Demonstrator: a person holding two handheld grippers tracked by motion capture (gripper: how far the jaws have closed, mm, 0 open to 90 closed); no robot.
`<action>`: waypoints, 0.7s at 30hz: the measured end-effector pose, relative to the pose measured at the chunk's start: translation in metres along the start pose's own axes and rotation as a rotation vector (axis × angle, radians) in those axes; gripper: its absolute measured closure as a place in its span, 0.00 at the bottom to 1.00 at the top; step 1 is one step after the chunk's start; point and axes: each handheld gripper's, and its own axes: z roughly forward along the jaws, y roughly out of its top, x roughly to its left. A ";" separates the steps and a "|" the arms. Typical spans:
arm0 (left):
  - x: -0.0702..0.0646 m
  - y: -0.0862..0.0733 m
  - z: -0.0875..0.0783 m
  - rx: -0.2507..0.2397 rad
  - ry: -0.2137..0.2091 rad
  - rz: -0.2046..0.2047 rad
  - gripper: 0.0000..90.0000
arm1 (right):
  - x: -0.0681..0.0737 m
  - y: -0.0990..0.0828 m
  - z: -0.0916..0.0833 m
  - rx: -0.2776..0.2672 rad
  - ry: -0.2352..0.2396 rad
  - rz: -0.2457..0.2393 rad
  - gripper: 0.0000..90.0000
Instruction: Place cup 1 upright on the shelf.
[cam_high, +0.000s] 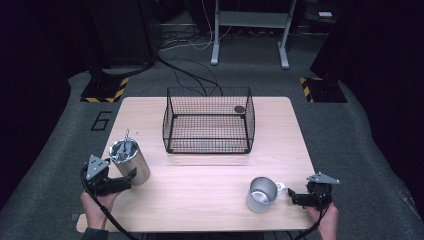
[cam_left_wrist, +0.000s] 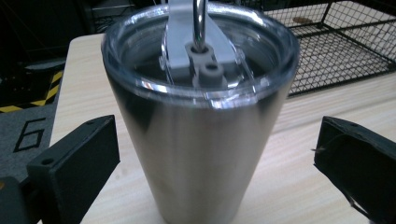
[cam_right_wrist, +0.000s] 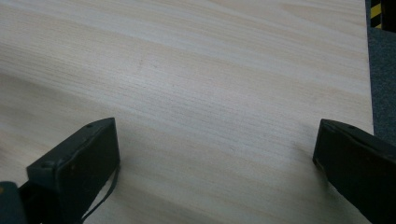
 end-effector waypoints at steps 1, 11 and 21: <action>0.001 0.001 0.001 -0.010 0.007 -0.003 0.00 | 0.000 0.000 0.000 0.000 0.000 -0.001 0.00; 0.004 0.013 0.020 -0.057 0.005 -0.051 0.00 | 0.000 0.000 0.000 0.001 -0.001 -0.002 0.00; 0.005 0.016 0.032 -0.060 0.022 -0.070 0.02 | 0.000 0.000 0.000 0.001 0.000 0.002 0.00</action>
